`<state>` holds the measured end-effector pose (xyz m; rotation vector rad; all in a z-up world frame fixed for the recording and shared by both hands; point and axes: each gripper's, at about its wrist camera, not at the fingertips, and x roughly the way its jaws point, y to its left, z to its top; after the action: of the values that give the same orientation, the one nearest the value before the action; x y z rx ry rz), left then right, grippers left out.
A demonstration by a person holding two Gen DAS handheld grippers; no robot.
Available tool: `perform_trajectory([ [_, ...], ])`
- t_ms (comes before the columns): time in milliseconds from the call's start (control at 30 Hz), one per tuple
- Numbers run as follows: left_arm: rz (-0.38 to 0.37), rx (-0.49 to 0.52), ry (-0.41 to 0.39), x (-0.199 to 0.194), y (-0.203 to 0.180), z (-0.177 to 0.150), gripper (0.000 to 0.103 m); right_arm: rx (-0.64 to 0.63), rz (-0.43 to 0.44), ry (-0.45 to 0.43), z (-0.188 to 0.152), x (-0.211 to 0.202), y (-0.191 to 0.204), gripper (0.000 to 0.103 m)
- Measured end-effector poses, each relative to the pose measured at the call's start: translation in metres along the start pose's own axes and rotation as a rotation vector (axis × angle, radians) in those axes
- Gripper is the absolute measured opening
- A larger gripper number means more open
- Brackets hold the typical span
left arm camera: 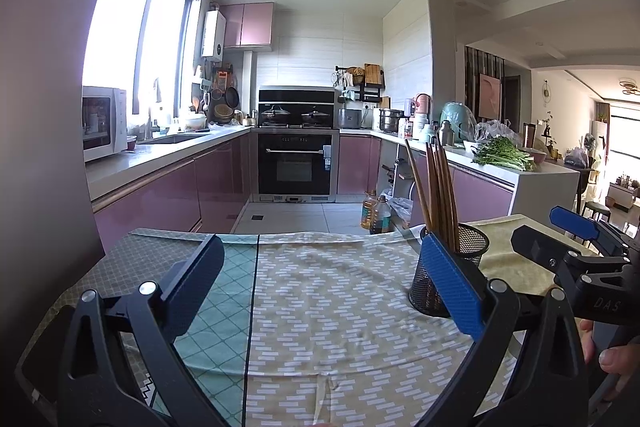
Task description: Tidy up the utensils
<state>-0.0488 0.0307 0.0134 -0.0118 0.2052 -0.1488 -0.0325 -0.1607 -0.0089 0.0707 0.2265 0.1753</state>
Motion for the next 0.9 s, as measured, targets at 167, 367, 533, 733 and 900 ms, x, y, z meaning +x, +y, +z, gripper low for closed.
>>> perform_trajectory([
  [167,0.0,-0.001,-0.001,-0.0002,0.0002,-0.0001,0.097,0.002,-0.001,-0.002,-0.0002,-0.0005,0.001,0.096],
  [367,-0.001,-0.002,-0.001,0.0002,-0.0001,-0.0005,0.097,0.003,0.0,-0.002,0.0,-0.0003,0.0012,0.096],
  [533,0.003,-0.004,-0.003,-0.0002,-0.0001,-0.0002,0.097,0.002,-0.003,-0.006,0.0005,-0.0002,0.0016,0.096],
  [733,0.003,-0.003,-0.005,0.0,0.0003,-0.0005,0.097,0.003,-0.004,-0.01,0.001,-0.0005,0.0011,0.096],
  [900,0.006,-0.006,-0.006,0.0001,0.0006,-0.0003,0.097,-0.001,-0.008,-0.013,0.0012,-0.0011,0.0015,0.096],
])
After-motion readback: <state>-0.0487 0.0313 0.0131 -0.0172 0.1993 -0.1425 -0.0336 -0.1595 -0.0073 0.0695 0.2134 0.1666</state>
